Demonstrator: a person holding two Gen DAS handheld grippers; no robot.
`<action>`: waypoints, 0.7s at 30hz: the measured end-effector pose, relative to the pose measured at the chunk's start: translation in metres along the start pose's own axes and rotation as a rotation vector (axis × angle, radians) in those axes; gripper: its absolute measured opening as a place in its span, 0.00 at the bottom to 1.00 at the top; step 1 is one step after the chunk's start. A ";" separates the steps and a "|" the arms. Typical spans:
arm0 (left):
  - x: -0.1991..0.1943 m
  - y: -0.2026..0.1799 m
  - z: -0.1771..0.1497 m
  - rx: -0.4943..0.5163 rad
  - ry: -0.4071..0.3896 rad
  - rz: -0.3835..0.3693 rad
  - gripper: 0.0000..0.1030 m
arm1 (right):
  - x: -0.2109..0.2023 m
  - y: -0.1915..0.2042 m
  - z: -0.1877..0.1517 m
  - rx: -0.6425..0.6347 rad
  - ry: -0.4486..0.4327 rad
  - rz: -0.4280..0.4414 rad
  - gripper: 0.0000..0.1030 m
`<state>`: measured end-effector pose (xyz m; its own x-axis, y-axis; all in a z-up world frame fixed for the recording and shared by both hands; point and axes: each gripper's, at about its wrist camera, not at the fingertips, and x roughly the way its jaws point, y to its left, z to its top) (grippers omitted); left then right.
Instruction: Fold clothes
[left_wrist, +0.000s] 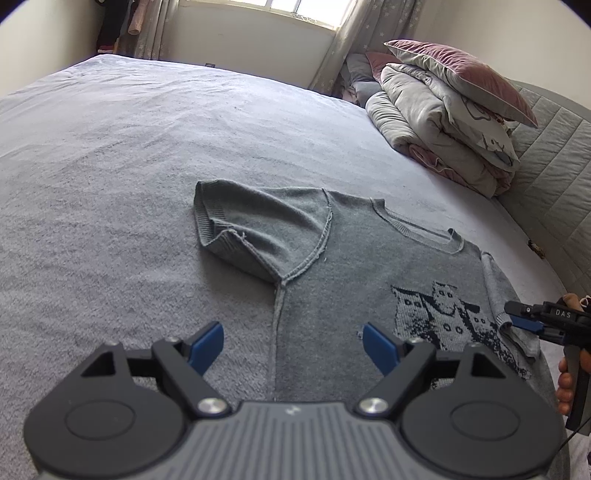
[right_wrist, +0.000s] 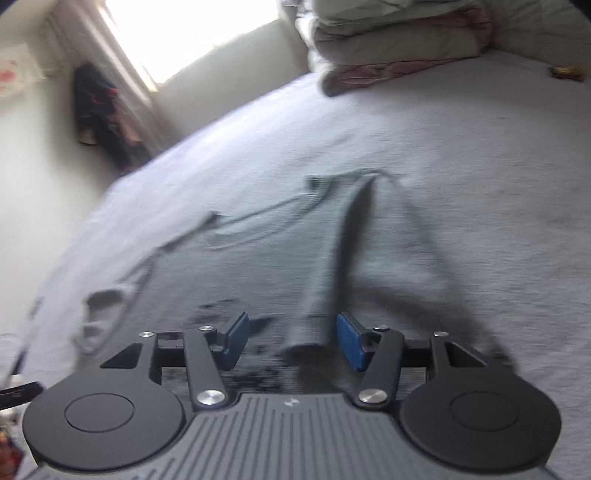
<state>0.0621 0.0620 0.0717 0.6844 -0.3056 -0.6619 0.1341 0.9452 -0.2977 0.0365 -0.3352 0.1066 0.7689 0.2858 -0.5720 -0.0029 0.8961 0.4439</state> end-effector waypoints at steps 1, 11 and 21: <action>0.000 0.000 0.000 0.002 0.001 0.001 0.82 | 0.003 0.005 -0.002 -0.022 0.003 0.008 0.56; 0.002 -0.003 -0.003 0.027 0.005 0.038 0.82 | 0.029 0.032 -0.014 -0.198 0.037 0.008 0.60; 0.004 -0.005 -0.005 0.036 0.008 0.030 0.82 | 0.005 0.021 0.005 -0.142 -0.072 0.007 0.60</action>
<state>0.0604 0.0552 0.0677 0.6827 -0.2782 -0.6757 0.1399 0.9573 -0.2528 0.0433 -0.3164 0.1163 0.8125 0.2718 -0.5158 -0.0952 0.9347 0.3425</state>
